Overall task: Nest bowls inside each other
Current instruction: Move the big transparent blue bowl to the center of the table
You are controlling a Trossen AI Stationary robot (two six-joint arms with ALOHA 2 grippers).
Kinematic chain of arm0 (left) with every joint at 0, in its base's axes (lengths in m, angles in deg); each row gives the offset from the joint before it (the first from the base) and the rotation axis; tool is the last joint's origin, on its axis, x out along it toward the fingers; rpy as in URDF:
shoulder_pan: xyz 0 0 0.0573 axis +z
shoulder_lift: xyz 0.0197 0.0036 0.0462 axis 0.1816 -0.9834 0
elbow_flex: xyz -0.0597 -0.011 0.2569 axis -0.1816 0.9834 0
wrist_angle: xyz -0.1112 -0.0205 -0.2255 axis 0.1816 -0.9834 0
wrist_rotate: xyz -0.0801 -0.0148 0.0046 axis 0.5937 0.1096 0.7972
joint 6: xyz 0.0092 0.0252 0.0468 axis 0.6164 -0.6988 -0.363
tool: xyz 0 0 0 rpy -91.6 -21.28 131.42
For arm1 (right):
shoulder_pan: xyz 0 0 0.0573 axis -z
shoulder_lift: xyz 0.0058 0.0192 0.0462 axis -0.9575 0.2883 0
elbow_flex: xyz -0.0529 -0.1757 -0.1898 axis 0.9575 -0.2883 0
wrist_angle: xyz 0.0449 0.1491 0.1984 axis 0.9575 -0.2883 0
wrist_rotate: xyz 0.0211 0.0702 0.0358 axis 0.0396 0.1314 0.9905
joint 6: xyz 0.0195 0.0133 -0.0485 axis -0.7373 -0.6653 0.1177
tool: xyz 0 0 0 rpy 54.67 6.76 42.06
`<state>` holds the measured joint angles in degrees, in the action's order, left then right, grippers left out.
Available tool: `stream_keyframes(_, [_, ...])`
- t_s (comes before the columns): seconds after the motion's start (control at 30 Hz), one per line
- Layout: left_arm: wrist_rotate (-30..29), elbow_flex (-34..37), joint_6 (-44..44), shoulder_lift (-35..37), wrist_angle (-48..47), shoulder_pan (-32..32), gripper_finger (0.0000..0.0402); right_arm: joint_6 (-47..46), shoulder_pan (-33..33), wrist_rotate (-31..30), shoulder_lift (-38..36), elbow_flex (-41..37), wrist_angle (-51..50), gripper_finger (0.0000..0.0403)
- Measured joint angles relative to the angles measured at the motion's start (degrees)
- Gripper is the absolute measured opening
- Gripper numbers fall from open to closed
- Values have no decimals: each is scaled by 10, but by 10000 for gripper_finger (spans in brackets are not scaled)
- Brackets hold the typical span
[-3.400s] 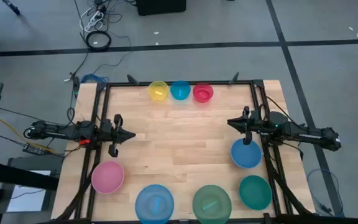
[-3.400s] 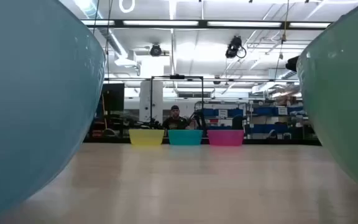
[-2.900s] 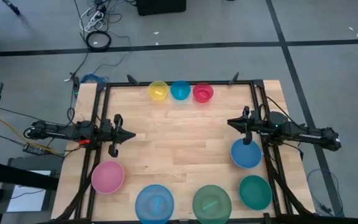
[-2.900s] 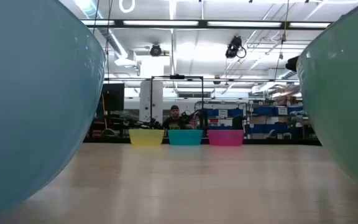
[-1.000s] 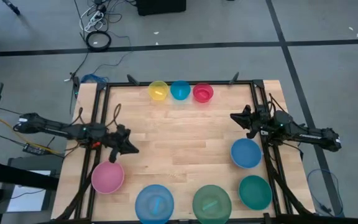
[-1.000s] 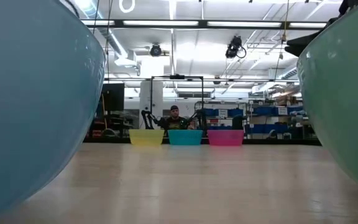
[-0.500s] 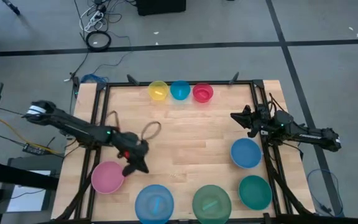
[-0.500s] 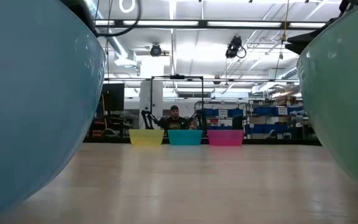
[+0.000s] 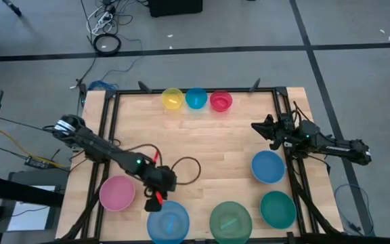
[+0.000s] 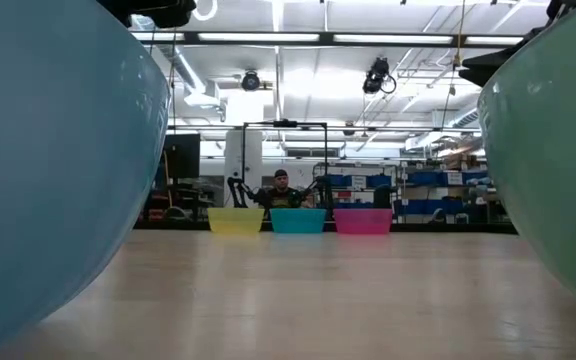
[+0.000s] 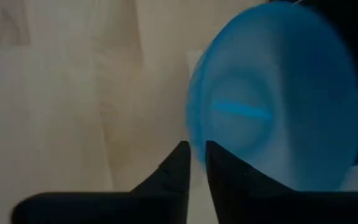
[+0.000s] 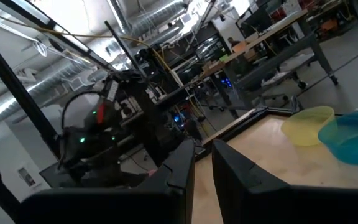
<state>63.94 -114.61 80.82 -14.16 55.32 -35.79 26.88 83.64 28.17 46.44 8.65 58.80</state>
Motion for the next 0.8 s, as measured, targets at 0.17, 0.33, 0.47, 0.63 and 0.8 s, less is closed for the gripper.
stream_keyframes(0.17, [-16, -32, -4, -41, -40, -15, 110, 5, 0, 10, 0, 0, 0, 48])
stream_keyframes(0.33, [-11, -54, 5, -64, -39, -18, 126, 5, 0, 10, 0, 0, 0, 48])
stream_keyframes(0.47, [-8, -56, 7, -73, -40, -18, 126, 5, 0, 10, 0, 0, 0, 48])
stream_keyframes(0.63, [-8, -56, 23, -100, -35, -18, 126, 5, 0, 10, 0, 0, 0, 48])
stream_keyframes(0.8, [-17, -56, 35, -127, -33, -17, 107, 6, 0, 10, 0, 0, 0, 48])
